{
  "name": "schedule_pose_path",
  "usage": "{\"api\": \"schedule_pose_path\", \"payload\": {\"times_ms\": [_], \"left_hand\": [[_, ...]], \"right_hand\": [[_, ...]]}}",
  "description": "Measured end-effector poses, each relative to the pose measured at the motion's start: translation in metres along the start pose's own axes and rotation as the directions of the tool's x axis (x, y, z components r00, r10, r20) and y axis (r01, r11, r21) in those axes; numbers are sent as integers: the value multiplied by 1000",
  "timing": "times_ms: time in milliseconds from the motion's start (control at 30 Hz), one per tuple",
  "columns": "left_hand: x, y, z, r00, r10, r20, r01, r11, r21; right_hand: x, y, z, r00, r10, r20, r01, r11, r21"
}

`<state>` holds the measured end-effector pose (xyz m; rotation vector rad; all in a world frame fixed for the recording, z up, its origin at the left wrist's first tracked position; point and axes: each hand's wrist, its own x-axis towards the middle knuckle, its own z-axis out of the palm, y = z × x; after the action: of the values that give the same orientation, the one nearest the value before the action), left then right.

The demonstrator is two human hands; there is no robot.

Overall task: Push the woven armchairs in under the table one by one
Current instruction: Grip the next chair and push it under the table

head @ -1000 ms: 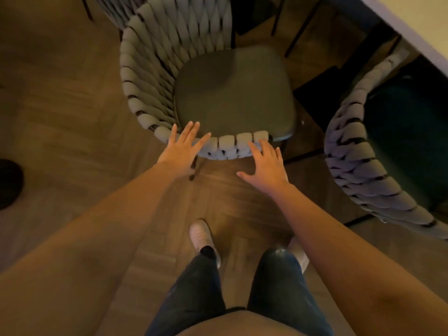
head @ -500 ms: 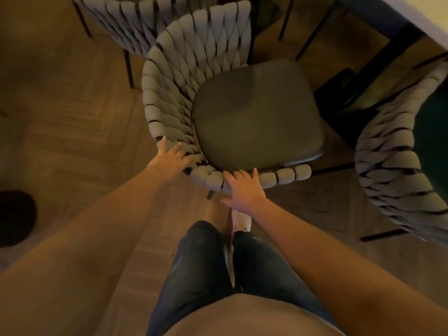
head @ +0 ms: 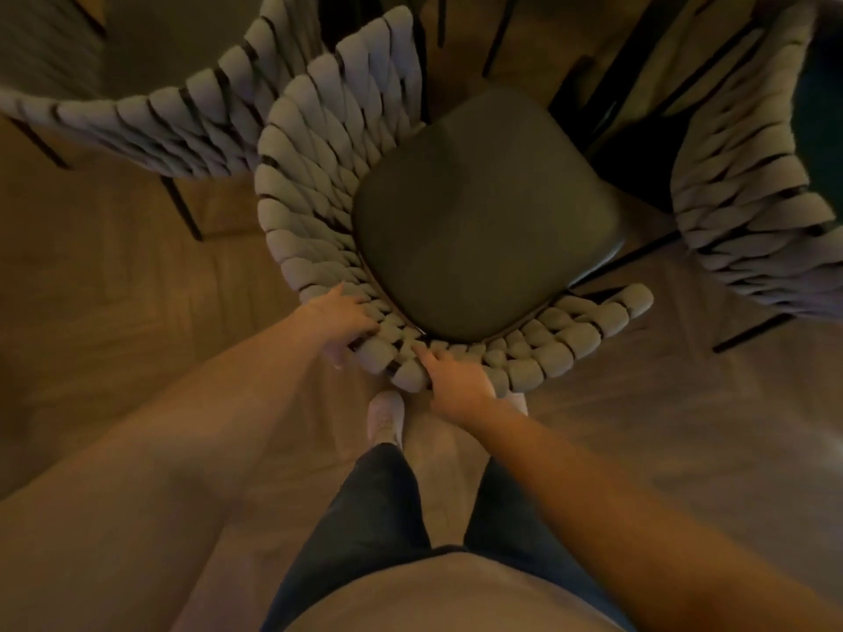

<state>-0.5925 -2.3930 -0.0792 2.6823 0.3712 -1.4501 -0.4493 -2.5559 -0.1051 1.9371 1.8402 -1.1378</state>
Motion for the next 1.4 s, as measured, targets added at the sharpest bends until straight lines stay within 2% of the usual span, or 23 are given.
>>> {"api": "schedule_pose_path", "payload": {"times_ms": [100,267,367,533,633,700,800,967,1100,1233,1400], "left_hand": [[-1,-16,-2,1000,6,18,-5,1000,-13],[6,-24,-12,998,30,-53,-32,999,-30],[18,-23,-26,997,29,-74,-36,995,-90],[44,-23,-56,982,11,-190,-41,988,-152],[56,-31,-74,968,-61,-242,10,978,-210],[65,-40,-86,966,-118,-231,64,972,-228],[78,-52,-100,974,-175,-141,130,950,-283],[96,-51,-124,976,-154,-151,89,925,-370],[110,-52,-135,962,-154,-226,43,901,-432],[123,-56,-145,958,-99,-270,-43,878,-476],[128,-69,-149,973,30,-229,-135,879,-457]], "right_hand": [[7,-6,1,996,86,2,-86,996,18],[16,9,-14,994,109,-28,-109,994,-2],[18,29,-28,988,134,-77,-139,988,-65],[25,72,-66,973,192,-128,-214,958,-190],[37,102,-88,969,210,-131,-237,940,-247],[42,123,-103,968,210,-136,-242,926,-290],[48,151,-125,974,186,-126,-219,916,-337],[57,181,-155,982,153,-113,-184,914,-363],[63,201,-173,984,152,-93,-175,916,-362],[65,213,-188,978,189,-91,-210,885,-416],[67,214,-183,962,232,-141,-271,853,-446]]}}
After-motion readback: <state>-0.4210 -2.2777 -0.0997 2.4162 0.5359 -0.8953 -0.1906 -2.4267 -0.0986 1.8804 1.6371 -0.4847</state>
